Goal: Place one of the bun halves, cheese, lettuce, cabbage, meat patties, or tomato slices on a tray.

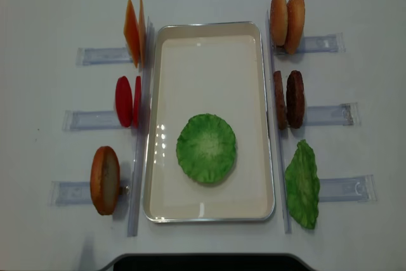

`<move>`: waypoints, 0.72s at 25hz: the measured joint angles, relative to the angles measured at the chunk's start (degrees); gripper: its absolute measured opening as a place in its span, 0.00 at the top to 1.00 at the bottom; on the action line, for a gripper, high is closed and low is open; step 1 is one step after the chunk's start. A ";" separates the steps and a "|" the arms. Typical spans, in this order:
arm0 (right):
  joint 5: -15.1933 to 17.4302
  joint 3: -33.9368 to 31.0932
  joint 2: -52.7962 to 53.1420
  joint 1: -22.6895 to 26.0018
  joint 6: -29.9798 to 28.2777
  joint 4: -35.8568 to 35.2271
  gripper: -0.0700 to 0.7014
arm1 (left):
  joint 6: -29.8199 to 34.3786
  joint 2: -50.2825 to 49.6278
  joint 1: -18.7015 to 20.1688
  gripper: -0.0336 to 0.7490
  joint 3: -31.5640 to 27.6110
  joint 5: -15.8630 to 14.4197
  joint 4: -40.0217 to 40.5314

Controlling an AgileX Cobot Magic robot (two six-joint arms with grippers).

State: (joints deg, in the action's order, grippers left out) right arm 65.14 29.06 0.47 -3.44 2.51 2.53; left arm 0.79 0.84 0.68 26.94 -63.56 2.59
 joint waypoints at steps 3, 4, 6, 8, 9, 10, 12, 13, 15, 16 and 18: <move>-0.05 0.00 0.00 0.00 -0.07 -0.07 0.55 | 0.00 0.00 0.00 0.97 0.00 0.00 0.00; -0.05 0.00 0.00 0.00 -0.07 -0.07 0.55 | 0.00 0.00 0.00 0.97 0.00 0.00 0.00; -0.05 0.00 0.00 0.00 -0.07 -0.07 0.55 | 0.00 0.00 0.00 0.97 0.00 0.00 0.00; -0.05 0.00 0.00 0.00 -0.07 -0.07 0.55 | 0.00 0.00 0.00 0.97 0.00 0.00 0.00; -0.05 0.00 0.00 0.00 -0.02 -0.07 0.55 | 0.00 0.00 0.00 0.97 0.00 0.00 0.00; -0.05 0.00 0.00 0.00 -0.02 -0.07 0.55 | 0.00 0.00 0.00 0.97 0.00 0.00 0.00; -0.05 0.00 0.00 0.00 -0.02 -0.07 0.55 | 0.00 0.00 0.00 0.97 0.00 0.00 0.00; -0.05 0.00 0.00 0.00 -0.02 -0.07 0.55 | 0.00 0.00 0.00 0.97 0.00 0.00 0.00; -0.05 0.00 0.00 0.00 -0.02 -0.07 0.55 | 0.00 0.00 0.00 0.97 0.00 0.00 0.00; -0.05 0.00 0.00 0.00 -0.02 -0.07 0.55 | 0.00 0.00 0.00 0.97 0.00 0.00 0.00; -0.05 0.00 0.00 0.00 -0.02 -0.07 0.55 | 0.00 0.00 0.00 0.97 0.00 0.00 0.00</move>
State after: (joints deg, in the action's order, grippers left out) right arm 65.09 29.06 0.47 -3.44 2.49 2.46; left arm 0.79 0.84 0.68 26.94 -63.56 2.59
